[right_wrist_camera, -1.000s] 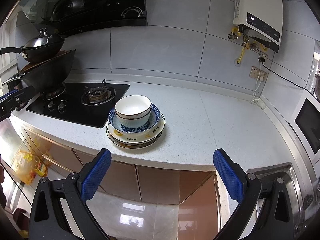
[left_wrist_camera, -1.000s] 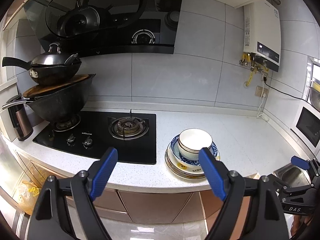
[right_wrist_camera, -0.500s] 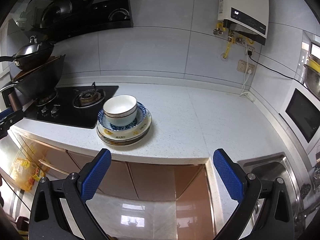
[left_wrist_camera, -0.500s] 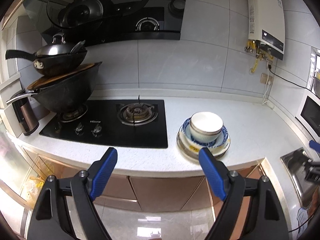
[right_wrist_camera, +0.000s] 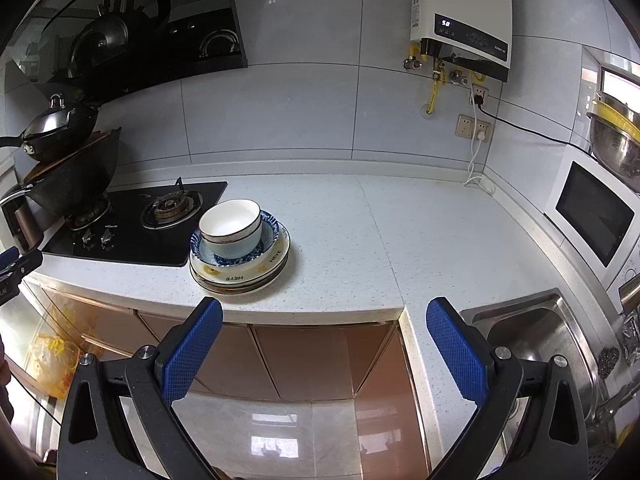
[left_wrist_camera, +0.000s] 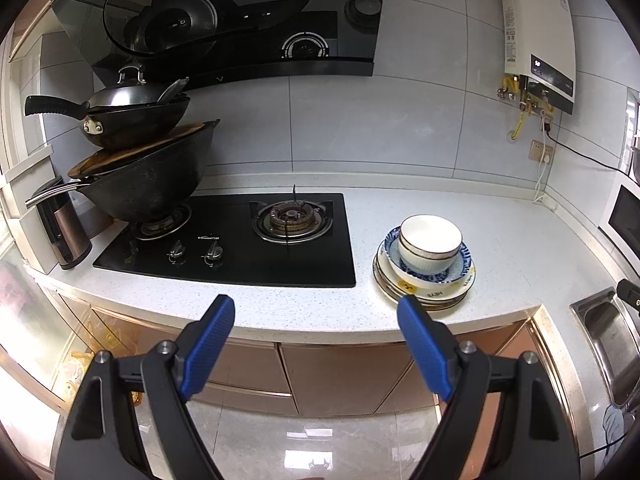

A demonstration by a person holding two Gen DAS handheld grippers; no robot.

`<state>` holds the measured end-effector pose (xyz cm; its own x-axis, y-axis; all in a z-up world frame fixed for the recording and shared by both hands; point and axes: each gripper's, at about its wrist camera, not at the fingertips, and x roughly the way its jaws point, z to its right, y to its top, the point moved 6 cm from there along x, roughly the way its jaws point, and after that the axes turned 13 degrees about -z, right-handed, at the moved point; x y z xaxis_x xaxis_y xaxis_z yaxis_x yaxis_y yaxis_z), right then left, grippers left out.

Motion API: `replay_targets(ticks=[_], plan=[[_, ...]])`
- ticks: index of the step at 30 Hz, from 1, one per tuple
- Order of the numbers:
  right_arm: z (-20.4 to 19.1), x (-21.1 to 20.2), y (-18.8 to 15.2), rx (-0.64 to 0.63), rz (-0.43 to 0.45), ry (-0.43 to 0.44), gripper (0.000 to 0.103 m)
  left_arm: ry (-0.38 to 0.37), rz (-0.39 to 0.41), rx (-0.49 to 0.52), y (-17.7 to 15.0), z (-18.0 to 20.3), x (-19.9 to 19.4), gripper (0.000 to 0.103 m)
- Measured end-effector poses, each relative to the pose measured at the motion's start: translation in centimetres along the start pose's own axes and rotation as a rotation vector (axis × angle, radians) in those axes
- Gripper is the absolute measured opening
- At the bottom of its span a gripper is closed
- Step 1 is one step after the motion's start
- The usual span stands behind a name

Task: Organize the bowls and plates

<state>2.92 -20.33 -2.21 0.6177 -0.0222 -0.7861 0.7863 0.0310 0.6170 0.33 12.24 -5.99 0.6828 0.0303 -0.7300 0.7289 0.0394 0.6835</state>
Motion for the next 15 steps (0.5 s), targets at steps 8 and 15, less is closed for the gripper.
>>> replay_targets(ticks=[8,15], plan=[[-0.2,0.1,0.0,0.013,0.006,0.043,0.101,0.000,-0.015,-0.013,-0.6,-1.0,-0.3,0.083],[-0.4,0.2,0.0,0.027,0.033,0.092,0.101,0.007,-0.023,-0.009,-0.9,-1.2,-0.3,0.083]])
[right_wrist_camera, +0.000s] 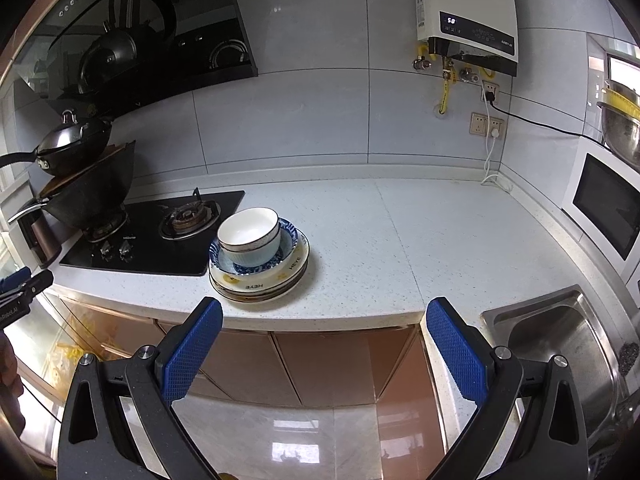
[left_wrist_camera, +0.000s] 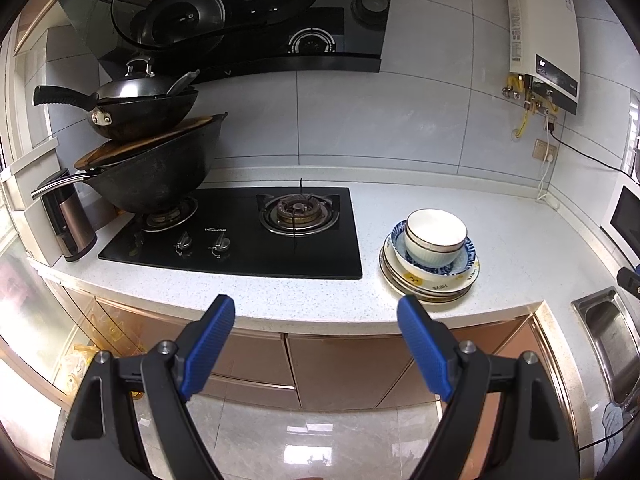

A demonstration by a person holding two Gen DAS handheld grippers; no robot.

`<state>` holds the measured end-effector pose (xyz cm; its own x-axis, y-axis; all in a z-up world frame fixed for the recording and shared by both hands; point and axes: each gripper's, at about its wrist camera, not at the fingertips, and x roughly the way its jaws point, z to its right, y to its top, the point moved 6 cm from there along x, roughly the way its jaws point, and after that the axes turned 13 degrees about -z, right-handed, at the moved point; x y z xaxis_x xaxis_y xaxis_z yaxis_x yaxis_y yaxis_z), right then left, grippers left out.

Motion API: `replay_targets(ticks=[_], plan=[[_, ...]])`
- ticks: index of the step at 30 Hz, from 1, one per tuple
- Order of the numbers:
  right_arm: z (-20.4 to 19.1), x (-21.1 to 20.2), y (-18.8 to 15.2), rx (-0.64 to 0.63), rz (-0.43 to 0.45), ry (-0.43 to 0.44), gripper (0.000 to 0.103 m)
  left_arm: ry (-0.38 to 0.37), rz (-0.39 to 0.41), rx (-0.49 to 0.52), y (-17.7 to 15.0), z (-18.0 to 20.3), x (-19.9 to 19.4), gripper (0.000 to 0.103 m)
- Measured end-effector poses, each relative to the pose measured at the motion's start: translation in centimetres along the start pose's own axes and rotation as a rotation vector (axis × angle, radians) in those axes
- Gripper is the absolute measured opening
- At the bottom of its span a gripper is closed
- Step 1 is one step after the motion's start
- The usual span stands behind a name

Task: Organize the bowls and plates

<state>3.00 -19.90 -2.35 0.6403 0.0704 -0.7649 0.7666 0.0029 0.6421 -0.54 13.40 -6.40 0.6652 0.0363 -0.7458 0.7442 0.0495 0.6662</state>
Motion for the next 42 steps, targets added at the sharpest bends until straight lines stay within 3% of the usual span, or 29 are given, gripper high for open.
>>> replay_targets(ticks=[17,28,42], plan=[[0.0,1.3,1.0,-0.031,0.013,-0.002,0.101,0.039,0.020,-0.030,0.5,-0.2,0.3,0.083],[-0.6,1.0,1.7,0.012,0.033,-0.063,0.101,-0.011,0.039,0.016,3.3,-1.5,2.2,0.083],[-1.5,2.2,2.1,-0.023,0.010,-0.024,0.101,0.012,0.022,-0.036,3.1,-2.9,2.3,0.083]])
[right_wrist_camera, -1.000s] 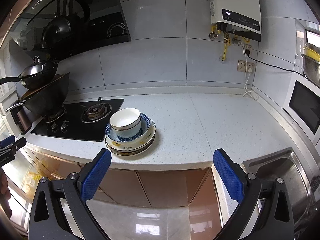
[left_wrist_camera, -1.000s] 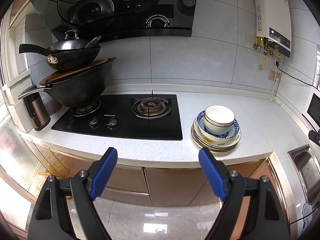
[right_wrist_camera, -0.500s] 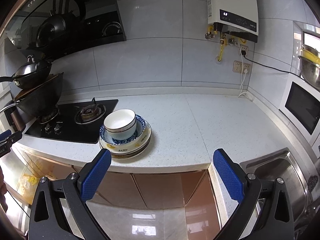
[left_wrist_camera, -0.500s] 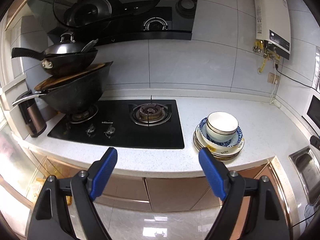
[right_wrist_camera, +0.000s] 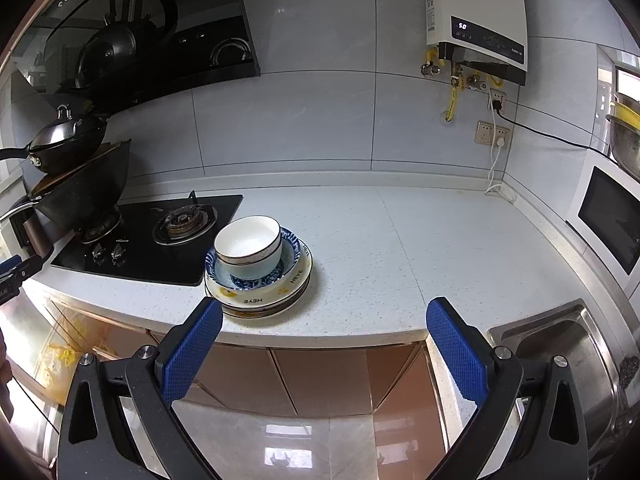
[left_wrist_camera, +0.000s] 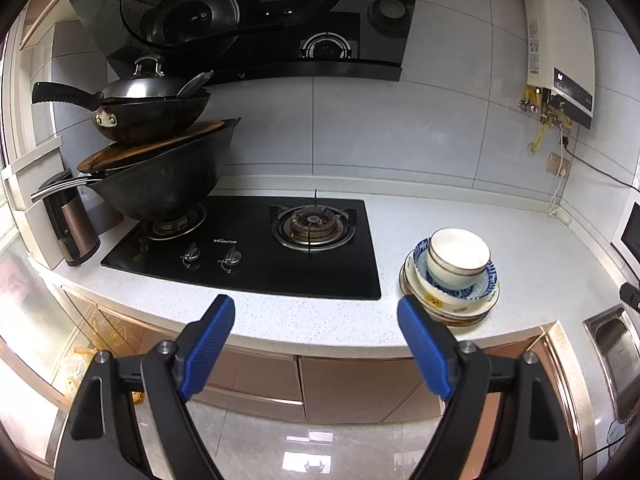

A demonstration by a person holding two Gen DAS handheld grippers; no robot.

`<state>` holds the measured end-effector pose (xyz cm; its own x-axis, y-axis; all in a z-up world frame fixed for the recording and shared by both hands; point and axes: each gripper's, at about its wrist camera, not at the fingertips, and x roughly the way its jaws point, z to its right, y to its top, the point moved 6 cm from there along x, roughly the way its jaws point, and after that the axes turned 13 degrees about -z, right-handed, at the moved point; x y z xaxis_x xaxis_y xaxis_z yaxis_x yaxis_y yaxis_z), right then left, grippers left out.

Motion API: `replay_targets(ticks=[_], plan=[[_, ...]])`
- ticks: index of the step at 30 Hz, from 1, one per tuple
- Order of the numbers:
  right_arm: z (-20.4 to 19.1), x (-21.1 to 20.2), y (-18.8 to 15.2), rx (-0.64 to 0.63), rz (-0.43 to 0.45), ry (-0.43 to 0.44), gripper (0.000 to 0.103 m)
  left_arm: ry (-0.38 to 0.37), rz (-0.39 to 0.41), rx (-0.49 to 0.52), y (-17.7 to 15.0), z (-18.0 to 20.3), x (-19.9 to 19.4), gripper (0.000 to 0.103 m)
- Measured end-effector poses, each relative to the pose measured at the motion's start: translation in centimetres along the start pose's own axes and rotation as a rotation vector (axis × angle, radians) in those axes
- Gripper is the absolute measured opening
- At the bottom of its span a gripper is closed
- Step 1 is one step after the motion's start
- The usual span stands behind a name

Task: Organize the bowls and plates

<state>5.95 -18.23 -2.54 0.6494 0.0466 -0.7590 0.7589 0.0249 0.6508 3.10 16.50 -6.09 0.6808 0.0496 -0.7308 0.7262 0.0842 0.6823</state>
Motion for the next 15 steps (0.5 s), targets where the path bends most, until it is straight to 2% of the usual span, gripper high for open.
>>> replay_targets(ticks=[15], plan=[[-0.38,-0.14,-0.40,-0.009,0.002,0.018,0.101,-0.003,-0.015,-0.019,-1.00,0.30,-0.47,0.083]])
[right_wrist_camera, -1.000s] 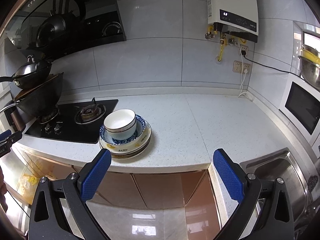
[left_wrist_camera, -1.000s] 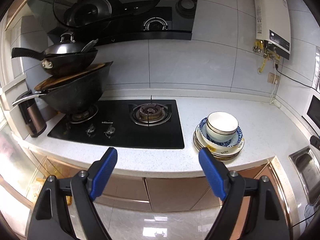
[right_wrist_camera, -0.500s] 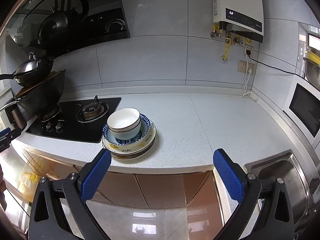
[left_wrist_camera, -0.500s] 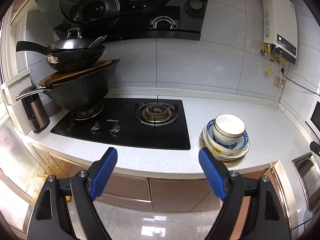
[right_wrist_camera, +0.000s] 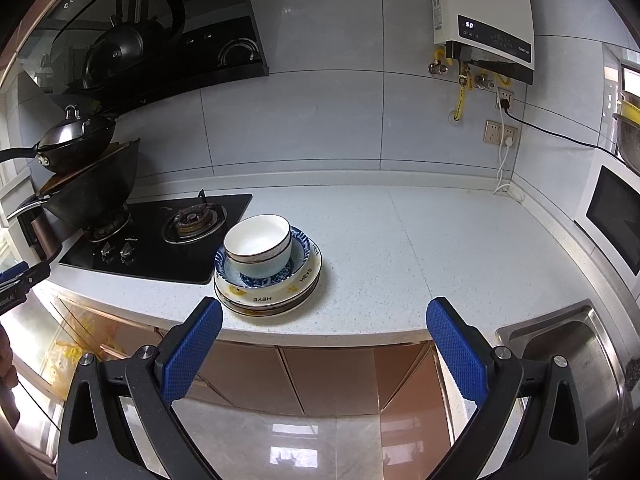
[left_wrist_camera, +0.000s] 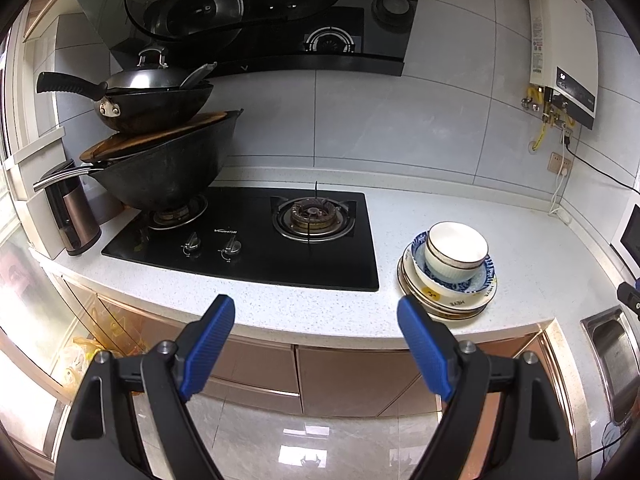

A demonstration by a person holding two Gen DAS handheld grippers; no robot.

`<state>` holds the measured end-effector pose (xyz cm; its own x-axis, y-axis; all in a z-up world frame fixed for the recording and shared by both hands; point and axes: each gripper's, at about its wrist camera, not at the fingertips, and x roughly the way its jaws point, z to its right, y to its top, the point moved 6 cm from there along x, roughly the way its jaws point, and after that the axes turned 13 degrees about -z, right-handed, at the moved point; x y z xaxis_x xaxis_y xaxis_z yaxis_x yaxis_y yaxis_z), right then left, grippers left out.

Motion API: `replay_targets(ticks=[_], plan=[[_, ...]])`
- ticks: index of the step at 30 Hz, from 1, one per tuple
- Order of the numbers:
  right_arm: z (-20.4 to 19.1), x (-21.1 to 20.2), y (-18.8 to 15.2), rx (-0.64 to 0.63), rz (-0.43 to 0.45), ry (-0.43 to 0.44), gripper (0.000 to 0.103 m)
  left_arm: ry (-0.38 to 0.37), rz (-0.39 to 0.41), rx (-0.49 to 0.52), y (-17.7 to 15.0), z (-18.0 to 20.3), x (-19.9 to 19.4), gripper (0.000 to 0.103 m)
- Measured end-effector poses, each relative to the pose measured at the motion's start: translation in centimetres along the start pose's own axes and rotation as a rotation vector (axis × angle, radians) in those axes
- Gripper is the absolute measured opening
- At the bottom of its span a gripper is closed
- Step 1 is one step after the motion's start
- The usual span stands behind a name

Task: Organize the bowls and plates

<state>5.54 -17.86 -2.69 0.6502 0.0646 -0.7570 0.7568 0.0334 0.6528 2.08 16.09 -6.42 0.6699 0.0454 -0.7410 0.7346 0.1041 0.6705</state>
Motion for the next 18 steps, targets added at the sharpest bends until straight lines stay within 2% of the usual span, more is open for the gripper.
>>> replay_targets(ticks=[18], plan=[[0.03,0.13,-0.32,-0.007,-0.012,0.004,0.101,0.007,-0.014,-0.003,-0.55,0.82,-0.01,0.083]])
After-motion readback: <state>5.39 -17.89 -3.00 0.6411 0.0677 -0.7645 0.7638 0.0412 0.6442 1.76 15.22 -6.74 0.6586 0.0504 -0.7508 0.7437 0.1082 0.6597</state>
